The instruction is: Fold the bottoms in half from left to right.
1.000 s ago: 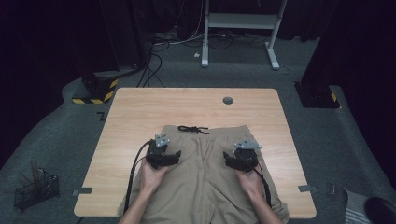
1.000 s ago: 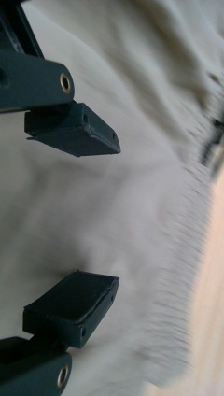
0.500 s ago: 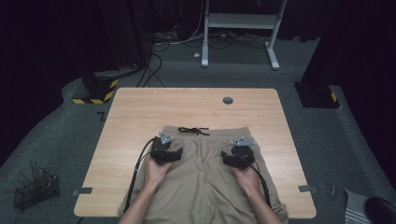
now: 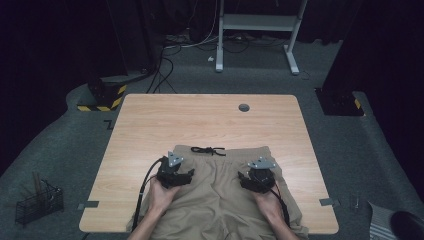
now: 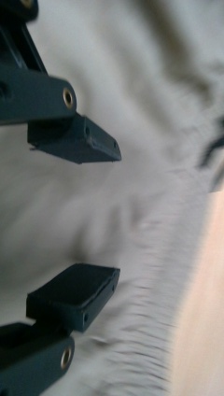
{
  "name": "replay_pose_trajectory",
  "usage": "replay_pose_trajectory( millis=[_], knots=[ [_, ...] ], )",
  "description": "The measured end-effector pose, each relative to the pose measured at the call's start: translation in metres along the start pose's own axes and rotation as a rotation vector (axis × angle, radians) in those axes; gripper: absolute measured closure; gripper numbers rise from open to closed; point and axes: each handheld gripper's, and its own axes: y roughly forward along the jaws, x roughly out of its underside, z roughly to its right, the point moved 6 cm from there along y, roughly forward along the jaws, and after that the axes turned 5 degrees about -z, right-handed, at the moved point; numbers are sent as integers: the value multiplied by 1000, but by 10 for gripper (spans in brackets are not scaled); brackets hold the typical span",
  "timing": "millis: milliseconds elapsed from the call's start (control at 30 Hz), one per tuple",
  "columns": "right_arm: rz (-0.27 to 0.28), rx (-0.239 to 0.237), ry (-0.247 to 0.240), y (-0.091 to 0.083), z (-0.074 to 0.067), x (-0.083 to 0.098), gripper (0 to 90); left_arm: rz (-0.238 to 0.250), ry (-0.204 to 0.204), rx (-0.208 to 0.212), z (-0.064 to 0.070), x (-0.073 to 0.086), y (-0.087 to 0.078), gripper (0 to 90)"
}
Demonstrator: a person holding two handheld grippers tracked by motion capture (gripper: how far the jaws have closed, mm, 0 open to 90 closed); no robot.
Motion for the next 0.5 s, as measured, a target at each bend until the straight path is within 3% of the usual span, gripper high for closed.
replay_pose_trajectory(
  millis=[133, 233, 367, 500],
  knots=[
    [49, -31, 29, 4, 3, -27, 424, 37, -40, -16, -23, -19, -8, 287],
    [52, -43, 31, 16, 4, -36, 429, 15, -90, -44, -46, -26, -3, 289],
    [0, -50, 26, 34, 0, -31, 416, -47, -155, -29, -69, -26, 11, 289],
    [3, -41, 10, 38, -1, -25, 412, -55, -164, -6, -73, -24, 18, 286]
  ],
)
